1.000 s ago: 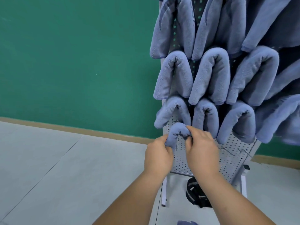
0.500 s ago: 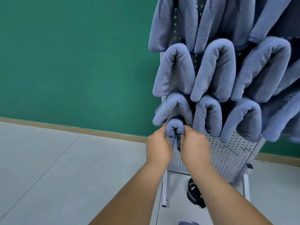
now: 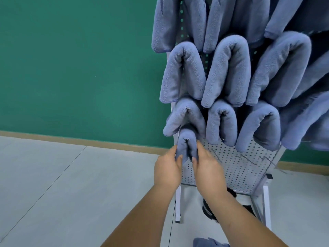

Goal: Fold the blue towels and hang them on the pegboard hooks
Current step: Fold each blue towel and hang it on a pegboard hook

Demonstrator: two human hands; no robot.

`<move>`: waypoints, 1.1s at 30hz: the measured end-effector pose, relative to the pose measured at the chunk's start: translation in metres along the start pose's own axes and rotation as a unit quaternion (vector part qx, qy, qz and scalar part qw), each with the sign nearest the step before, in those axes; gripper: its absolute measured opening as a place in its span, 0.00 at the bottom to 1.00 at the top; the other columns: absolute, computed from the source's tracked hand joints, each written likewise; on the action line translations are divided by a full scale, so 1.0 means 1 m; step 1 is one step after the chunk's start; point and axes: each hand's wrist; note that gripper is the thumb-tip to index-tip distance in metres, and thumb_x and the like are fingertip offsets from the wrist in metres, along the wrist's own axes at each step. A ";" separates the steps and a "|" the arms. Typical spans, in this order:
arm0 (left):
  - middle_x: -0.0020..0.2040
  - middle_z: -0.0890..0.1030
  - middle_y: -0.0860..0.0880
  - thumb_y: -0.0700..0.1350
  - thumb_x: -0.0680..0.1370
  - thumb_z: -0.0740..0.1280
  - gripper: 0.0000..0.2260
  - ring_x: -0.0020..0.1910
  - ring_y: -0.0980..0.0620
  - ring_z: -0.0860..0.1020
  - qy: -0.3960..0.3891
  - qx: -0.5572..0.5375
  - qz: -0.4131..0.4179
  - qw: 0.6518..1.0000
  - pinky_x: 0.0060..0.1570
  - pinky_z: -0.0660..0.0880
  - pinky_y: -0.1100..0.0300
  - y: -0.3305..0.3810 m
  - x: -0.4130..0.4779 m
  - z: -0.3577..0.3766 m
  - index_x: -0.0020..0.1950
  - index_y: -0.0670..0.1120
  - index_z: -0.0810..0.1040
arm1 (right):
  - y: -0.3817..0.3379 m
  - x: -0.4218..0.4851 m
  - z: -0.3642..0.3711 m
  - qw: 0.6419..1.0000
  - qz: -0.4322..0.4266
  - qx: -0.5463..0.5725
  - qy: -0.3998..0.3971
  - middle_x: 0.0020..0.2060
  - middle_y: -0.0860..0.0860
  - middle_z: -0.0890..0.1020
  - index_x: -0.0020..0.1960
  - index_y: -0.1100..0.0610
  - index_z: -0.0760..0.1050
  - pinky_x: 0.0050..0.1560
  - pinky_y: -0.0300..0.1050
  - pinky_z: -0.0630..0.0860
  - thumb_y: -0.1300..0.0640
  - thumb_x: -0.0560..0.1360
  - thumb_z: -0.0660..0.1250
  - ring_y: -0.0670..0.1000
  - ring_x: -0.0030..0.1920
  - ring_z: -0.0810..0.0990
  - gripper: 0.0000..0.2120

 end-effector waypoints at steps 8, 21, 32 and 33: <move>0.66 0.81 0.51 0.47 0.83 0.66 0.18 0.65 0.47 0.80 -0.099 0.071 -0.076 0.990 0.60 0.76 0.56 -0.017 -0.062 0.024 0.74 0.49 0.73 | 0.045 -0.081 -0.008 0.995 -0.025 -0.023 -0.095 0.81 0.52 0.64 0.85 0.55 0.55 0.72 0.46 0.71 0.50 0.85 0.62 0.52 0.77 0.70 0.31; 0.67 0.81 0.56 0.49 0.79 0.72 0.24 0.65 0.54 0.80 -0.375 0.066 -0.089 0.920 0.66 0.74 0.58 -0.073 -0.223 0.114 0.75 0.60 0.74 | 0.196 -0.230 -0.033 0.918 0.098 -0.099 -0.370 0.80 0.46 0.65 0.81 0.38 0.61 0.74 0.50 0.70 0.44 0.82 0.64 0.52 0.77 0.68 0.29; 0.67 0.73 0.49 0.45 0.78 0.72 0.18 0.59 0.47 0.78 -0.520 0.108 -0.103 0.841 0.60 0.76 0.57 -0.091 -0.327 0.164 0.68 0.50 0.78 | 0.203 -0.289 -0.023 0.877 0.113 -0.077 -0.461 0.80 0.49 0.64 0.82 0.41 0.61 0.74 0.51 0.70 0.48 0.83 0.65 0.55 0.77 0.68 0.30; 0.65 0.73 0.48 0.44 0.78 0.72 0.17 0.56 0.48 0.77 -0.506 0.110 -0.114 0.848 0.60 0.76 0.57 -0.092 -0.331 0.165 0.66 0.48 0.78 | 0.202 -0.292 -0.021 0.877 0.112 -0.074 -0.460 0.80 0.49 0.65 0.82 0.41 0.61 0.74 0.49 0.69 0.47 0.83 0.65 0.54 0.77 0.68 0.30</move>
Point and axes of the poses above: each hand's wrist, its own x-axis towards the middle knuckle, its own z-axis out of the palm, y = z × x
